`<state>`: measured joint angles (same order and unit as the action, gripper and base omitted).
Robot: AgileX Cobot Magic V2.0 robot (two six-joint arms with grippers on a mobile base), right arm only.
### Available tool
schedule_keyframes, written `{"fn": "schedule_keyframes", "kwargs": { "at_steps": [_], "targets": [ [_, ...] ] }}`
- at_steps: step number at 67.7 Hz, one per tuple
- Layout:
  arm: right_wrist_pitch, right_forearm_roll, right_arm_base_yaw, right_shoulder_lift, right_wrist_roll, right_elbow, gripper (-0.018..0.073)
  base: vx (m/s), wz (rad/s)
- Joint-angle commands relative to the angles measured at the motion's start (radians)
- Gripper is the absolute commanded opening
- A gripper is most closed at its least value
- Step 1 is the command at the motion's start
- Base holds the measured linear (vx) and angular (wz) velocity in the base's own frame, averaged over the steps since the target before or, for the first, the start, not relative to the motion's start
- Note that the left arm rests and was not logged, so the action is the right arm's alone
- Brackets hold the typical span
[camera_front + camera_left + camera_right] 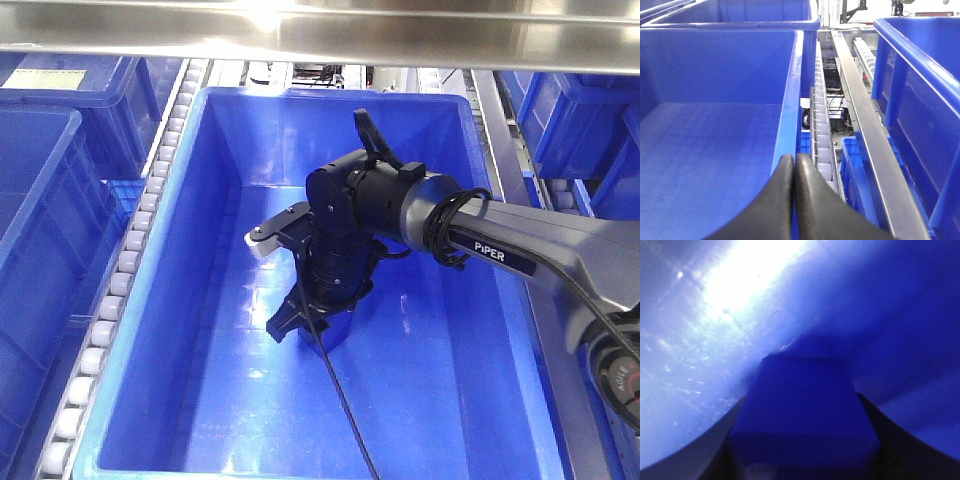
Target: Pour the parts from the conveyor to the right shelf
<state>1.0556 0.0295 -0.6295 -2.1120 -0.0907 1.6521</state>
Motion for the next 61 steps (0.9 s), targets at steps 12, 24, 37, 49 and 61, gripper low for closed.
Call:
{"fn": "schedule_keyframes", "kwargs": {
  "at_steps": [12, 24, 37, 49, 61],
  "targets": [
    [-0.014, 0.014, 0.003, 0.047, 0.01, 0.025, 0.0307, 0.0, 0.0],
    [-0.032, 0.014, 0.003, 0.06, 0.047, 0.025, 0.0582, 0.0, 0.0],
    [-0.087, 0.012, 0.003, 0.119, 0.072, 0.018, 0.0707, 0.0, 0.0],
    [-0.26, 0.012, 0.003, 0.247, 0.08, -0.111, 0.0678, 0.0, 0.0],
    [-0.501, 0.019, 0.003, 0.432, 0.114, -0.34, 0.0565, 0.0, 0.0]
  ]
}}
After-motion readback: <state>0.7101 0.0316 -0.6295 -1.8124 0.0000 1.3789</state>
